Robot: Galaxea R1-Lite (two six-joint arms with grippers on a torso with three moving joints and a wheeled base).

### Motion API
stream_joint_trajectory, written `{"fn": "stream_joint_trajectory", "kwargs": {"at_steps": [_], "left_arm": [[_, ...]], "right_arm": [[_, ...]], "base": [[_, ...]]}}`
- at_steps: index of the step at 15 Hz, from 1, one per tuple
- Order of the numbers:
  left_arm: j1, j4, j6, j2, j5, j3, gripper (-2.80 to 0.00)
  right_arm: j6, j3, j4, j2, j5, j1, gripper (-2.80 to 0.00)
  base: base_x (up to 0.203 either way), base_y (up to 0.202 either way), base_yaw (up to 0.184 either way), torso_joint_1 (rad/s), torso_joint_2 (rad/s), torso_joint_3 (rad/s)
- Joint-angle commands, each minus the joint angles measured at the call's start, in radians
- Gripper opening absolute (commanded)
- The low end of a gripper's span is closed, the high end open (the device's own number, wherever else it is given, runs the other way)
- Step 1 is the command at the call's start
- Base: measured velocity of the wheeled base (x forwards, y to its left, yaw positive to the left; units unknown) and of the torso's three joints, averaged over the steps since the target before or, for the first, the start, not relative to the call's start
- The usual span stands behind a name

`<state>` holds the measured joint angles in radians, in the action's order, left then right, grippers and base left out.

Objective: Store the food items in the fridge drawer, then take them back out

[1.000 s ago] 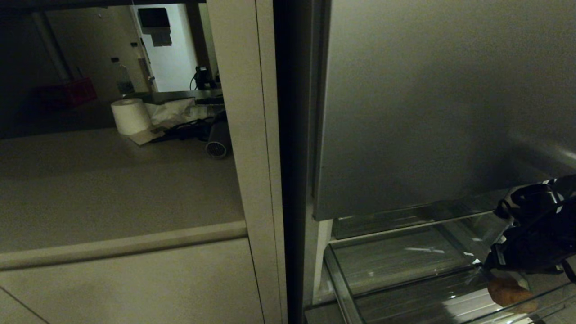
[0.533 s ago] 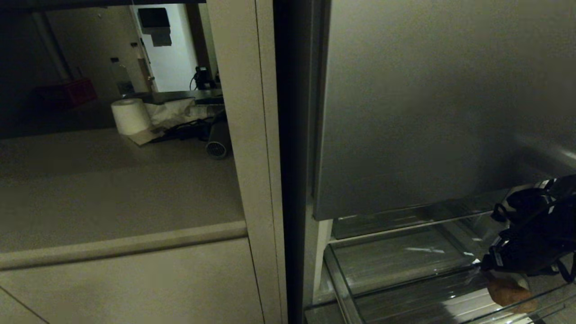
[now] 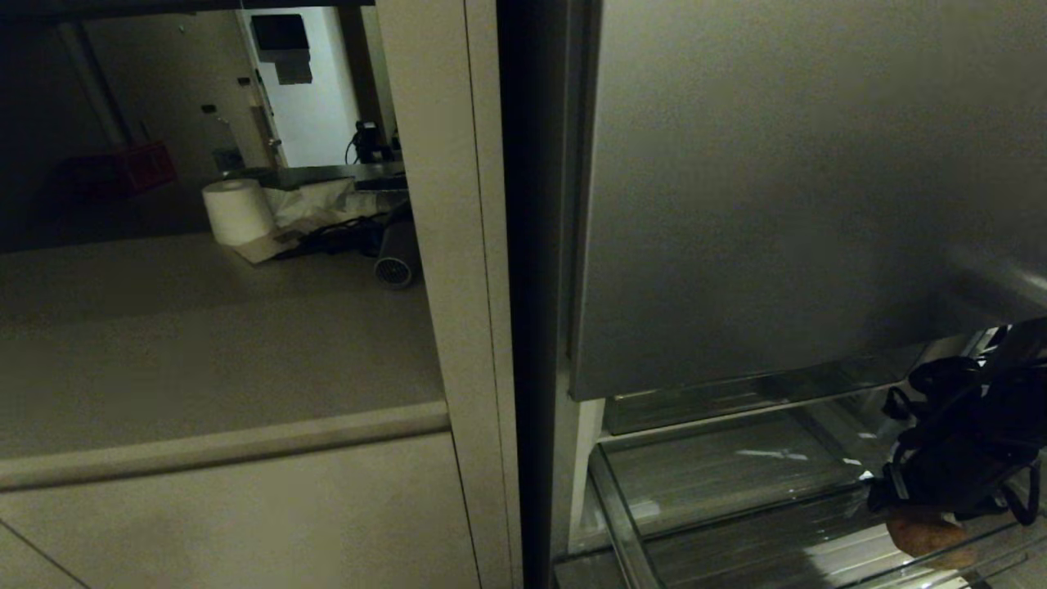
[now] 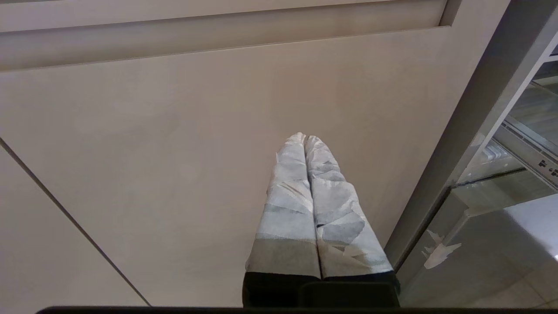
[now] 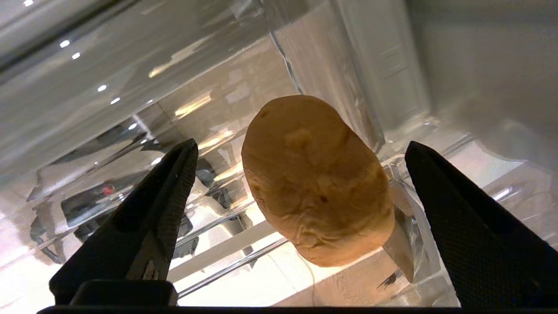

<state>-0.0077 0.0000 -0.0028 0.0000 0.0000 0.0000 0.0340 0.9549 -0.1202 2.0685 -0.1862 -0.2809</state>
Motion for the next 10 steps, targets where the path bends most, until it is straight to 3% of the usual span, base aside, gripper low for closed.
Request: {"fn": "stream_joint_trajectory", "kwargs": {"at_steps": [1, 10], "left_arm": [[0.0, 0.0, 0.0, 0.0, 0.0, 0.0, -2.8], [0.0, 0.0, 0.0, 0.0, 0.0, 0.0, -2.8]], "right_arm": [[0.001, 0.001, -0.003, 0.012, -0.001, 0.0, 0.0], [0.001, 0.021, -0.021, 0.036, -0.003, -0.001, 0.0]], "base": [[0.0, 0.0, 0.0, 0.0, 0.0, 0.0], [0.0, 0.0, 0.0, 0.0, 0.0, 0.0]]}}
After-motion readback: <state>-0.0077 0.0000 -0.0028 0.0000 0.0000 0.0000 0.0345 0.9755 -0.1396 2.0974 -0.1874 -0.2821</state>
